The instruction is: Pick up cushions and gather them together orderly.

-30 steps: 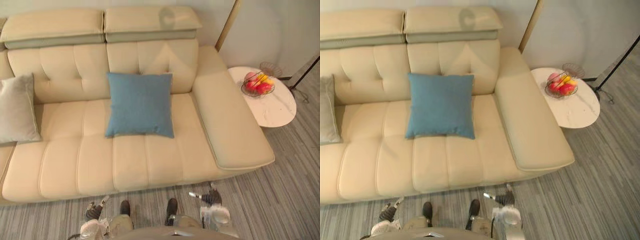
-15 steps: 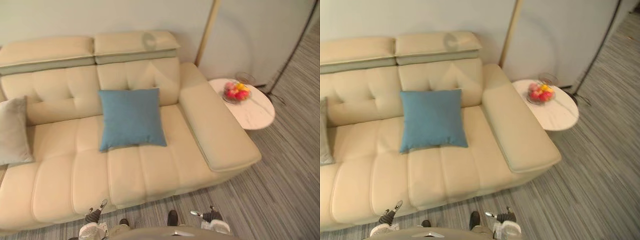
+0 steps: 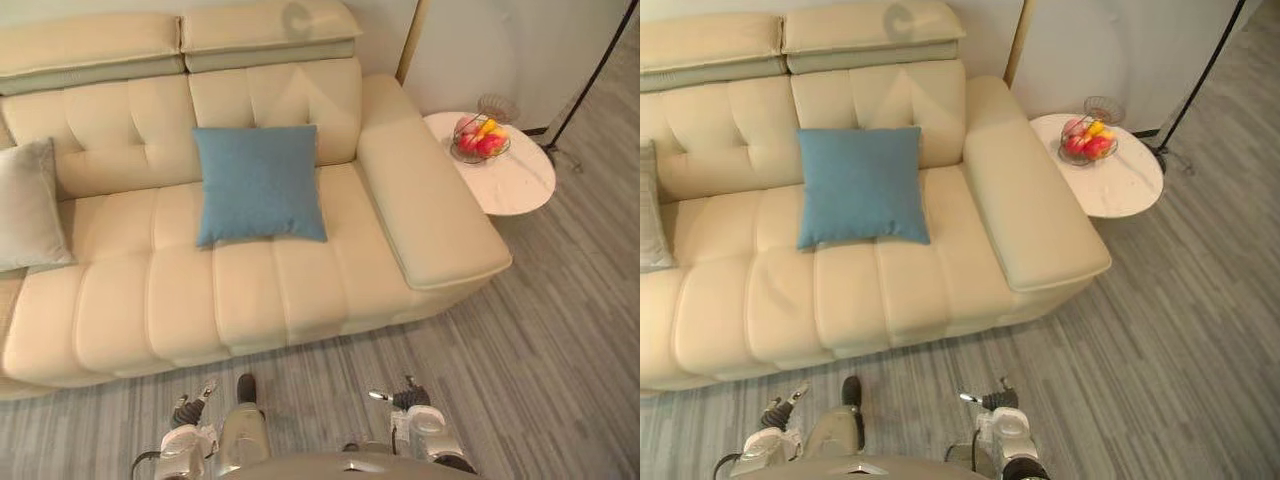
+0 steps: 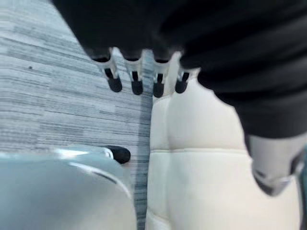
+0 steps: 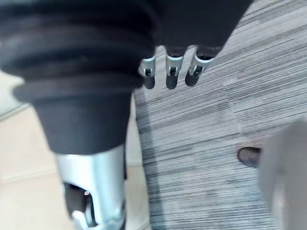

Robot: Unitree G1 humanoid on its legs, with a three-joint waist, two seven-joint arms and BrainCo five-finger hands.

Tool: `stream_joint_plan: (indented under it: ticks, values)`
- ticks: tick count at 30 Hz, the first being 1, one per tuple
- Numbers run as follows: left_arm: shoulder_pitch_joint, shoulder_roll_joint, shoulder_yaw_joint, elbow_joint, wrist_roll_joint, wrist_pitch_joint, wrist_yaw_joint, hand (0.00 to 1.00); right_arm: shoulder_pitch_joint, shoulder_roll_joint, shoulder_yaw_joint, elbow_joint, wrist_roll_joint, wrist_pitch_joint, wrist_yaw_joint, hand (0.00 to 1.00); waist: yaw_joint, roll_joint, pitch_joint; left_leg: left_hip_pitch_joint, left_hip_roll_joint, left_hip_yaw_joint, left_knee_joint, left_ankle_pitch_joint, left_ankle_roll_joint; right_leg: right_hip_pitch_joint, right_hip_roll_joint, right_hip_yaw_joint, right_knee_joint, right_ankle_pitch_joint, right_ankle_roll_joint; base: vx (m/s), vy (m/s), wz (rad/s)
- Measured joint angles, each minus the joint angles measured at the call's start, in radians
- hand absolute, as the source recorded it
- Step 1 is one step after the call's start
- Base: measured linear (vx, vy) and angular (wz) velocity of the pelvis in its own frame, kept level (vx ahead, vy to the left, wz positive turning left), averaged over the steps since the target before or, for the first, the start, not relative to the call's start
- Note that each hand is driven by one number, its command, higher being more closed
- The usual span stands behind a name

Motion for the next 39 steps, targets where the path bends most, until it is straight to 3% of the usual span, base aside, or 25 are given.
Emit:
stream_joint_plan:
  ticks: [2,3,5,8,11,13,16,22,31,39]
  values:
    - [0.007,-0.003,-0.005,-0.001,0.002,0.000,0.001,0.00,0.004,-0.016,-0.007,-0.003,0.003,0.000,-0.006,0.00,-0.011,0.004,-0.004,0.010,0.004,0.039,-0.044,-0.040,-0.012,-0.002,-0.003,-0.026,-0.008,0.011,-0.025,-0.30,-0.046,0.38]
    - [0.009,0.003,-0.005,-0.001,0.002,-0.001,0.000,0.00,-0.002,-0.018,-0.009,-0.002,0.009,-0.001,-0.011,0.00,-0.021,-0.008,-0.006,0.012,-0.003,0.084,-0.068,-0.054,-0.008,-0.014,-0.028,-0.036,-0.034,0.038,-0.040,-0.21,0.023,0.28]
    - [0.005,0.008,-0.004,-0.001,0.002,-0.001,0.000,0.00,0.000,-0.023,-0.029,0.000,0.010,0.000,-0.011,0.00,-0.021,-0.018,-0.004,0.009,-0.026,0.085,0.040,-0.060,0.004,-0.036,-0.060,-0.031,-0.037,0.062,-0.031,-0.13,0.099,0.07]
    - [0.011,0.009,-0.002,0.003,0.003,-0.001,0.001,0.00,0.012,-0.020,-0.044,0.008,0.011,0.002,-0.009,0.00,-0.022,-0.024,-0.005,0.042,-0.056,0.073,0.229,-0.228,0.019,-0.060,-0.098,0.001,-0.037,0.086,-0.001,-0.14,0.156,-0.19]
    - [0.029,0.032,0.011,0.003,0.004,0.001,-0.001,0.00,0.013,0.023,-0.052,0.013,0.020,0.006,-0.001,0.00,-0.028,-0.049,-0.014,0.063,-0.097,0.109,0.170,-0.215,0.034,-0.055,-0.110,0.051,-0.101,0.146,0.014,-0.13,0.166,-0.27]
    - [0.034,0.052,0.010,0.016,0.022,0.003,-0.002,0.00,0.021,0.029,-0.093,0.054,0.023,0.015,0.007,0.00,-0.036,-0.086,-0.035,0.132,-0.151,0.116,0.007,-0.164,0.035,-0.040,-0.120,0.071,-0.151,0.172,0.007,-0.09,0.105,0.06]
    - [0.042,0.054,0.003,0.044,0.032,0.007,-0.007,0.00,0.029,0.028,-0.130,0.048,0.041,0.017,0.011,0.00,-0.065,-0.079,-0.051,0.210,-0.198,0.086,-0.173,-0.098,0.032,-0.018,-0.127,0.067,-0.182,0.175,0.009,-0.07,0.071,0.23]
    - [0.059,0.053,-0.004,0.106,0.059,0.023,-0.009,0.00,0.029,0.018,-0.154,0.053,0.041,0.019,0.013,0.00,-0.071,-0.057,-0.071,0.212,-0.197,0.059,-0.173,-0.087,0.035,0.010,-0.110,0.071,-0.223,0.173,0.013,0.00,0.013,0.06]
    - [0.081,0.067,-0.004,0.143,0.063,0.028,-0.022,0.00,-0.006,0.016,-0.156,0.127,0.041,0.023,0.013,0.00,-0.068,-0.074,-0.072,0.270,-0.197,0.052,-0.172,-0.061,0.055,0.070,-0.092,0.121,-0.260,0.207,0.023,0.09,-0.009,-0.12]
    - [0.070,0.092,-0.044,0.148,0.080,0.028,-0.051,0.00,-0.037,0.007,-0.146,0.165,0.039,0.026,0.016,0.00,-0.077,-0.082,-0.053,0.321,-0.203,0.054,-0.172,-0.089,0.055,0.128,-0.097,0.121,-0.286,0.195,0.019,0.04,-0.003,-0.02]
